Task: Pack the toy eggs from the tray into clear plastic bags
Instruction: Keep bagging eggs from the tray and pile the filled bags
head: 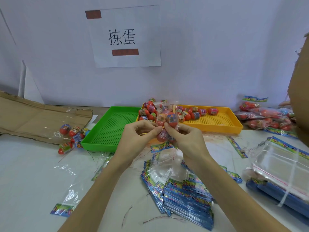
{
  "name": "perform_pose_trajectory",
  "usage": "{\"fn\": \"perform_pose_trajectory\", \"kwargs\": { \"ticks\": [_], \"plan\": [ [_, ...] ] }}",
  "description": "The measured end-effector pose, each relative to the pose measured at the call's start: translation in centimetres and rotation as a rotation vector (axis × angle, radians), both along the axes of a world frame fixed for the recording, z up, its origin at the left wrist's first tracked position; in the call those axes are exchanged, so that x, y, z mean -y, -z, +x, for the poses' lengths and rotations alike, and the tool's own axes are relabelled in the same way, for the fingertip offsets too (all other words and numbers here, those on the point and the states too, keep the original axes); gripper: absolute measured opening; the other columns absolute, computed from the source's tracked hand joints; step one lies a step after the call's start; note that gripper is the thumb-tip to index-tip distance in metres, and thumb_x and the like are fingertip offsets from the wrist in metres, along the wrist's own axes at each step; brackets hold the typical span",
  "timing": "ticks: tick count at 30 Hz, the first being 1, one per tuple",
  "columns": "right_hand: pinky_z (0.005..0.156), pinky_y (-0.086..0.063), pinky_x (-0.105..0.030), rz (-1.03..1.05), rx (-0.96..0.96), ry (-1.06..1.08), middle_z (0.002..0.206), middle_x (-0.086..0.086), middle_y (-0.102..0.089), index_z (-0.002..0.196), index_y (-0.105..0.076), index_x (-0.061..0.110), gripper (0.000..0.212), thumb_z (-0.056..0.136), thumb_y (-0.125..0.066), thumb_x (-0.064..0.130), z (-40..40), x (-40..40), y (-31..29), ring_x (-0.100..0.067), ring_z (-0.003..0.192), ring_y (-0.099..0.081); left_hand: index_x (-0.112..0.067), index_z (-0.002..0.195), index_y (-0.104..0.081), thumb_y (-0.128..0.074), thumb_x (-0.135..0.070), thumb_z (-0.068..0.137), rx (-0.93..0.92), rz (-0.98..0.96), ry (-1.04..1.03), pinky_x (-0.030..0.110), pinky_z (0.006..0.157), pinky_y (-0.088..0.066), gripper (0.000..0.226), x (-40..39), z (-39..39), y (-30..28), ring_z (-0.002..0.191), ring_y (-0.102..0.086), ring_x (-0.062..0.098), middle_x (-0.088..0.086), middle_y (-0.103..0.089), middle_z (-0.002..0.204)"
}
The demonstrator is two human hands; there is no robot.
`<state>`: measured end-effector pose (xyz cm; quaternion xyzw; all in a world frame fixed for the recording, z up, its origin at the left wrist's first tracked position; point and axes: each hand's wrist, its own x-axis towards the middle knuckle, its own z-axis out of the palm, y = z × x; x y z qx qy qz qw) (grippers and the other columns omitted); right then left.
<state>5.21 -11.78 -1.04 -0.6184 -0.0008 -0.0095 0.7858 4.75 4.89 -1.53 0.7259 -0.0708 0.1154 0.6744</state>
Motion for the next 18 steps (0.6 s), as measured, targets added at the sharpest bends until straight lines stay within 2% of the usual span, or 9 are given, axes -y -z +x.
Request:
{"fn": "perform_pose_trajectory", "kwargs": {
  "ticks": [3,6,9,13,16,18],
  "plan": [
    [0.085,-0.063,-0.036,-0.017,0.026,0.037,0.090,-0.004,-0.080,0.091,-0.081,0.017,0.004,0.088,-0.081,0.020,-0.18,-0.46,0.40,-0.026,0.094,-0.076,-0.002,0.095,-0.076,-0.085,-0.010,0.086,0.026,0.053,-0.007,0.026,0.082,-0.060,0.015,0.15,-0.06,0.08,0.084,-0.074,0.015,0.011,-0.079,0.091],
    [0.075,-0.061,-0.024,-0.016,0.058,0.075,0.092,-0.003,-0.078,0.095,-0.080,0.019,0.006,0.090,-0.080,0.020,-0.32,-0.56,0.54,-0.019,0.092,-0.074,-0.003,0.113,-0.069,-0.080,-0.002,0.089,0.030,-0.008,0.032,0.027,0.079,-0.062,0.026,0.47,-0.31,-0.19,0.088,-0.078,0.019,0.010,-0.081,0.094],
    [0.067,-0.057,-0.018,-0.015,0.077,0.083,0.092,-0.003,-0.076,0.096,-0.079,0.018,0.006,0.090,-0.080,0.019,-0.52,-0.76,0.58,-0.010,0.080,-0.073,-0.010,0.127,-0.067,-0.075,0.000,0.093,0.036,-0.023,0.063,0.038,0.079,-0.066,0.036,0.59,-0.55,-0.27,0.093,-0.079,0.029,0.010,-0.081,0.096],
    [0.067,-0.061,-0.024,-0.037,0.086,0.087,0.092,-0.003,-0.076,0.096,-0.077,0.020,0.005,0.092,-0.078,0.018,-0.53,-0.90,0.76,-0.008,0.078,-0.072,-0.018,0.122,-0.074,-0.076,-0.010,0.096,0.049,-0.005,0.061,0.036,0.078,-0.066,0.027,0.48,-0.61,-0.27,0.095,-0.078,0.023,0.003,-0.082,0.099],
    [0.075,-0.064,-0.031,-0.085,0.080,0.075,0.090,0.002,-0.077,0.098,-0.076,0.023,0.011,0.093,-0.076,0.013,-0.51,-1.05,0.92,-0.013,0.086,-0.073,-0.014,0.112,-0.072,-0.082,-0.019,0.091,0.045,-0.001,0.010,0.036,0.085,-0.064,0.024,0.57,-0.39,-0.06,0.098,-0.078,0.020,0.003,-0.081,0.100],
    [0.071,-0.064,-0.030,-0.086,0.076,0.036,0.090,0.000,-0.077,0.105,-0.073,0.021,0.021,0.093,-0.073,0.004,-0.46,-1.13,0.92,-0.016,0.085,-0.075,-0.009,0.107,-0.069,-0.084,-0.017,0.088,0.035,-0.043,-0.055,0.035,0.085,-0.064,0.025,0.71,-0.16,0.10,0.097,-0.078,0.021,0.006,-0.081,0.098]
  ]
}}
